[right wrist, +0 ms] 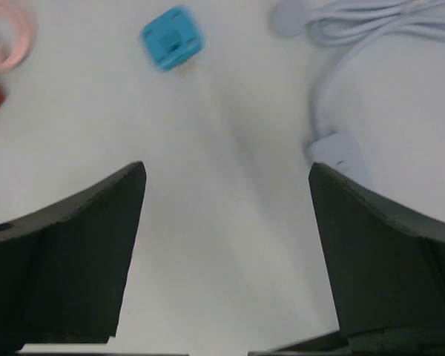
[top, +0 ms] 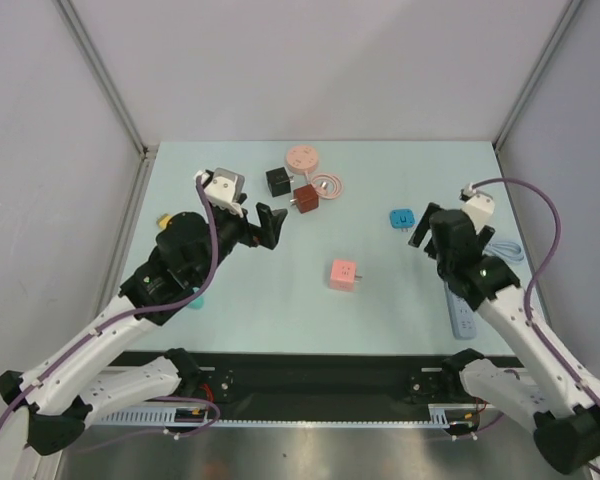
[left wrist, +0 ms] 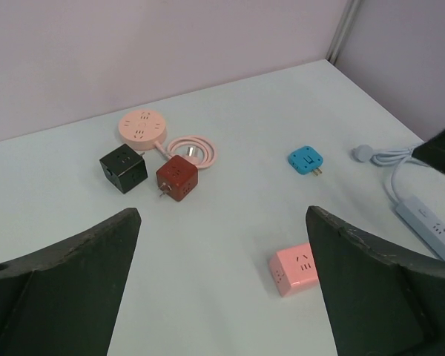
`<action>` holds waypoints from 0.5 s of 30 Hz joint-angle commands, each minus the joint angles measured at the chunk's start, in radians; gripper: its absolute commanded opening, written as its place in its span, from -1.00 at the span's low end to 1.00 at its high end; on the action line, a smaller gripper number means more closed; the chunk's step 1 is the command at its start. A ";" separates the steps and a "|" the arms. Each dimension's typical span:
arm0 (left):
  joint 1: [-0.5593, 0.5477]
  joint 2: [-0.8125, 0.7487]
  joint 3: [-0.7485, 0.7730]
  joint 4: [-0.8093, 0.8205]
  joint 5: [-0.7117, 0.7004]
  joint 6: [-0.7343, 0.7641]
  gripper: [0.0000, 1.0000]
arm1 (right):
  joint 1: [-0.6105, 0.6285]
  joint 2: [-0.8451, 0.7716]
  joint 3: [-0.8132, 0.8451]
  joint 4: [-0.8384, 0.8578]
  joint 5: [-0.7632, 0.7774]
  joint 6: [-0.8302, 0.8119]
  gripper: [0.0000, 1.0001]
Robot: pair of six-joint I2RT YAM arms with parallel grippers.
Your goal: Insert the plug
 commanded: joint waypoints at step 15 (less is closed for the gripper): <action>-0.001 0.013 0.007 0.024 0.022 -0.018 1.00 | -0.437 0.439 -0.015 0.139 -0.145 0.052 0.61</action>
